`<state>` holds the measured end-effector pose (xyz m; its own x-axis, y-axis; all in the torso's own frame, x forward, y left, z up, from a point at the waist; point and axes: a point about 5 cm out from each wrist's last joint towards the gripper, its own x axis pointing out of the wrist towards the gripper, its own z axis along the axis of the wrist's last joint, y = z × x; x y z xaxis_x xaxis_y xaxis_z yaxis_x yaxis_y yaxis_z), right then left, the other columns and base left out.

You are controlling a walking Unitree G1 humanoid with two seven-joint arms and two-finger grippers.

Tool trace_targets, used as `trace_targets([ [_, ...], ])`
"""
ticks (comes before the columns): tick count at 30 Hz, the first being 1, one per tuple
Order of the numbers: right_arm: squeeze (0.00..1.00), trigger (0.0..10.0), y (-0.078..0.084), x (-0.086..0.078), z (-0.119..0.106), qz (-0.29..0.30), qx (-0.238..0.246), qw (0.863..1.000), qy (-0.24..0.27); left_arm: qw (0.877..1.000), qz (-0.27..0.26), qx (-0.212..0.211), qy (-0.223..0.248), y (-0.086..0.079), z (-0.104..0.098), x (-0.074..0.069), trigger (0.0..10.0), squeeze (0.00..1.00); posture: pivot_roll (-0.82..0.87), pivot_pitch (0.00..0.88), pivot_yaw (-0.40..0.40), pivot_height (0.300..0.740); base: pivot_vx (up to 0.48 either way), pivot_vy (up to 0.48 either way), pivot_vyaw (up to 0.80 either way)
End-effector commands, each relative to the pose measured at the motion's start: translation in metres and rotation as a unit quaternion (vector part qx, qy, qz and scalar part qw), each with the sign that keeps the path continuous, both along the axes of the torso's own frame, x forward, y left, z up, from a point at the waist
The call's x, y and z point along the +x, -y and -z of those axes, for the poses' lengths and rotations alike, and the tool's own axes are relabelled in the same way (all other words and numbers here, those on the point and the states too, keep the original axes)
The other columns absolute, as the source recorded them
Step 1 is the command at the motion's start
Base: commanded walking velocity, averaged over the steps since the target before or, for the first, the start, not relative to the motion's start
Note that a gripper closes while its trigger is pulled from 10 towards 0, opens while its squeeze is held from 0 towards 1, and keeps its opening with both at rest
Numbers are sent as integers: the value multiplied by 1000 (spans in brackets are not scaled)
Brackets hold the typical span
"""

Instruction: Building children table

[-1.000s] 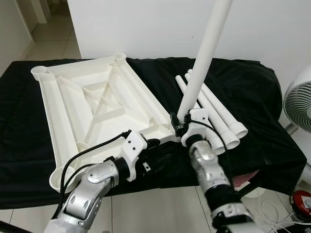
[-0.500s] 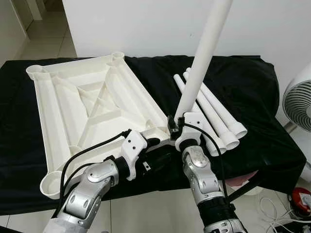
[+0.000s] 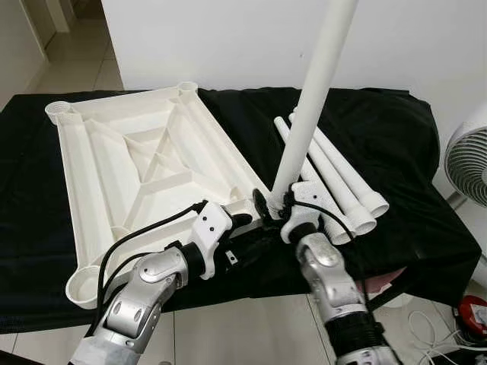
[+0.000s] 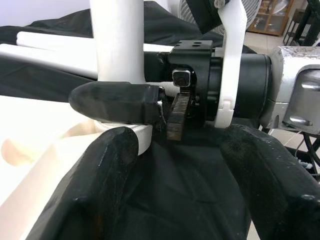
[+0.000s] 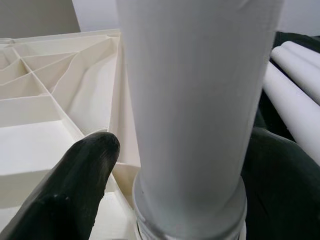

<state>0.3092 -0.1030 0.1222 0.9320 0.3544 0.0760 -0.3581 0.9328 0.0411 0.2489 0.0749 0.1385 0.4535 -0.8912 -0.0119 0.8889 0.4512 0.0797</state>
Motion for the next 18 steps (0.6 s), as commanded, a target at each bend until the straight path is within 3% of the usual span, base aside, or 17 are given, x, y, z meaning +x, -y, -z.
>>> trace_targets([
  [1, 0, 10000, 6, 6, 3, -30, -6, 1000, -6, 1000, -11, 6, 8, 1, 0, 3, 10000, 0, -54, 0, -43, 740, 0, 0, 0],
  [5, 0, 10000, 11, 9, 2, -42, -21, 999, -4, 1000, -11, 6, 9, 2, 0, 4, 10000, 0, -53, 0, -43, 740, 0, 0, 0],
  [9, 0, 10000, 23, 22, 3, -92, -67, 994, -1, 1000, -9, 5, 12, 4, -1, 4, 10000, 0, -51, 0, -40, 740, 0, 0, 0],
  [13, 0, 10000, 21, 30, 2, -144, -78, 986, 0, 1000, -2, 6, 13, 7, 0, 2, 10000, 0, -49, 0, -37, 740, 0, 0, 0],
  [18, 0, 10000, 16, 35, -2, -168, -88, 982, 1, 1000, 3, 7, 13, 9, 0, 0, 10000, 0, -45, 0, -34, 740, 0, 0, 0],
])
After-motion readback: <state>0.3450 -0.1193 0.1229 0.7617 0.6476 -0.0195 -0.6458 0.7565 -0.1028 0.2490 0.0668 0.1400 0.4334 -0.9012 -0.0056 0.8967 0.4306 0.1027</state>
